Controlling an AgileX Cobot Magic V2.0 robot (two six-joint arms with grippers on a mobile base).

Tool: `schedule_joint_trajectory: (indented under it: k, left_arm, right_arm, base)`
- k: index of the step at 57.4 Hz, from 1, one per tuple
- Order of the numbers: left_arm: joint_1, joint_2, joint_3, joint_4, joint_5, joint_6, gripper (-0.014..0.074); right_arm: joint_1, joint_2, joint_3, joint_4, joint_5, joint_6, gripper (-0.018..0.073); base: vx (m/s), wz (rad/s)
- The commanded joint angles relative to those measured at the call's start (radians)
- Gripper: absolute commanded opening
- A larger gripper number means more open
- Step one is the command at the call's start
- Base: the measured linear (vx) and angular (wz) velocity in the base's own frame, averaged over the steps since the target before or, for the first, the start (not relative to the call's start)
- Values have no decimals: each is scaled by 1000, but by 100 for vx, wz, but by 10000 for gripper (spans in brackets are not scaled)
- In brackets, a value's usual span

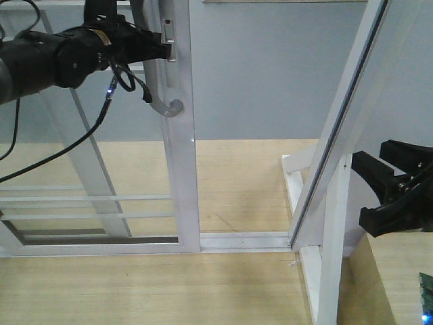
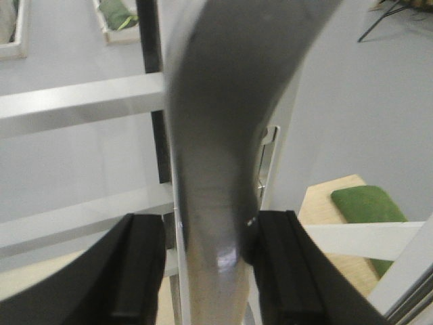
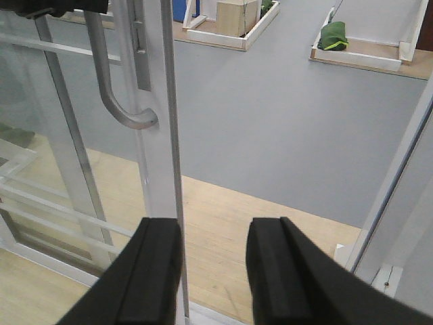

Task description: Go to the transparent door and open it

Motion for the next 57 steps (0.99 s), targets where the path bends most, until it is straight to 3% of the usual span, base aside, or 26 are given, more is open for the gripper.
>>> schedule_joint_trajectory:
  k: [1, 37, 57]
  left_arm:
    - [50, -73, -36, -17, -60, -2, 394]
    - [214, -146, -31, -15, 124, 0, 394]
    - [296, -260, 112, 63, 88, 0, 394]
  right_arm:
    - [-4, -4, -28, -2, -72, 3, 320]
    - [-4, -4, -28, -4, -59, 2, 320]
    - [-4, -4, -28, -5, -57, 0, 320]
  base:
    - [0, 0]
    - [0, 0]
    - [0, 0]
